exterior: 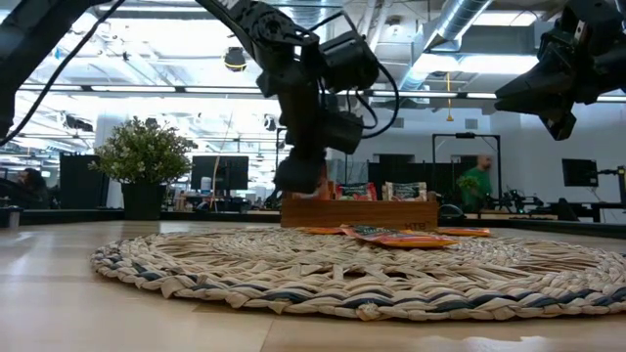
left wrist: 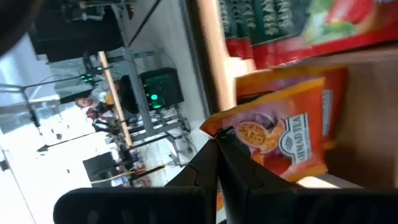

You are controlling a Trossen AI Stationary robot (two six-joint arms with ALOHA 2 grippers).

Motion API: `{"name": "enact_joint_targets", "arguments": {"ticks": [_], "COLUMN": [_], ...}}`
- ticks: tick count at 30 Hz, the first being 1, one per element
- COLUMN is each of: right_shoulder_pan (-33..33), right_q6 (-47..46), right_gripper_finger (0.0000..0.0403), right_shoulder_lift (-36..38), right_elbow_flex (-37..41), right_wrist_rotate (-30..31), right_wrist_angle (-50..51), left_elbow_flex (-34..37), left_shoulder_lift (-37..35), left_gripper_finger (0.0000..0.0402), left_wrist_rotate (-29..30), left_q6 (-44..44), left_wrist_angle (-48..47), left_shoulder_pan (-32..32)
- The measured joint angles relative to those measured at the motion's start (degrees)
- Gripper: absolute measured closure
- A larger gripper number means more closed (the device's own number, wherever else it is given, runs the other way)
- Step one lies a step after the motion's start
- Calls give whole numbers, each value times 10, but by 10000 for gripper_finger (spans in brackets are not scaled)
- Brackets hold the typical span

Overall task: Pick & Place Tea
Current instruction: Put the orange tea bag into the left section of the wooden organizer

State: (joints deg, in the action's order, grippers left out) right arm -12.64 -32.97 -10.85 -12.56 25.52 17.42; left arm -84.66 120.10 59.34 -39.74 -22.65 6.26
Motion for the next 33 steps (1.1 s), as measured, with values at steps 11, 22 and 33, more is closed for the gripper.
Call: {"name": "enact_joint_targets", "arguments": {"ticks": [11,22,33], "right_shoulder_pan": [0,0,0], "right_q6": [0,0,0], "right_gripper_finger": [317,317,317], "right_shoulder_lift": [0,0,0], "right_elbow_flex": [0,0,0], "right_wrist_rotate": [0,0,0], "right_wrist_angle": [1,1,1], "left_elbow_flex": [-1,-1,-1], "left_shoulder_lift": [2,2,2], "left_gripper_finger": [401,401,340], "left_wrist_rotate": [5,2,-20], "left_q6": [6,20,19], "left_wrist_angle": [2,2,2], "left_shoulder_pan": [0,0,0]}}
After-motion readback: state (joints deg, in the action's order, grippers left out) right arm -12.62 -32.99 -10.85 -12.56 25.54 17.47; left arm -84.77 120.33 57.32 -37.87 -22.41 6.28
